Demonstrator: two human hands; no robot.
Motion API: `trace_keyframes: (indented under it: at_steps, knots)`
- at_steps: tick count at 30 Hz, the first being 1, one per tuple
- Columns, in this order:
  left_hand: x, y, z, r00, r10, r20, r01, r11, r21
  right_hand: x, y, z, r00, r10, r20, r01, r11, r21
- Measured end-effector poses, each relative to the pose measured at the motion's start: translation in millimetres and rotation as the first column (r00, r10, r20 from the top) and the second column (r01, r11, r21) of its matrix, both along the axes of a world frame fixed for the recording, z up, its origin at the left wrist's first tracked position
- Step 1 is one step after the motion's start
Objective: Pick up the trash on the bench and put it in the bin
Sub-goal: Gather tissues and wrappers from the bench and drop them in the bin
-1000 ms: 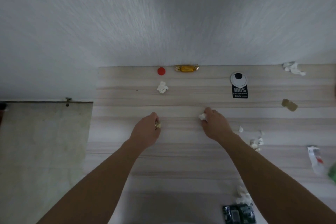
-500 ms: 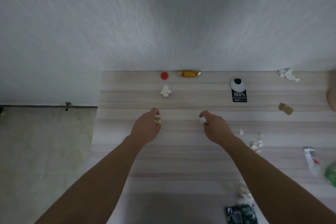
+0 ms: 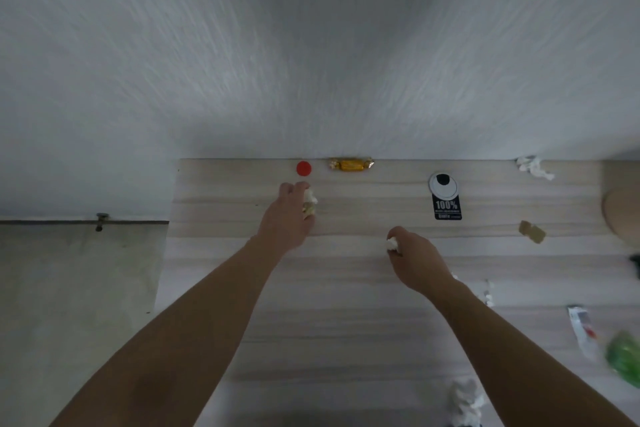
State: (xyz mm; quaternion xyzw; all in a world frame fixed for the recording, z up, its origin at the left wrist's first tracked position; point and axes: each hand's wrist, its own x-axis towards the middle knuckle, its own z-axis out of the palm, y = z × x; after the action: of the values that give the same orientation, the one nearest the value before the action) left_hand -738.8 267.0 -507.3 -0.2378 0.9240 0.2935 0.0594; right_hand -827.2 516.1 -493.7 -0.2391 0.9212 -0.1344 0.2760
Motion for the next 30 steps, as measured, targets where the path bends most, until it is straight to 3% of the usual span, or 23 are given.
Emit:
trace_keyframes:
  at_steps: [13,30]
  knots:
    - [-22,-14,-26,0.997,-0.058,0.052,0.057,0.998,0.021,-17,-16,-6,0.999,0.031,-0.020,-0.031,0.999,0.009]
    - [2,-29,-23,0.999,0.053,0.012,-0.054,0.991,0.119,-61,-83,-6,0.991,0.109,-0.080,-0.107,0.994,0.026]
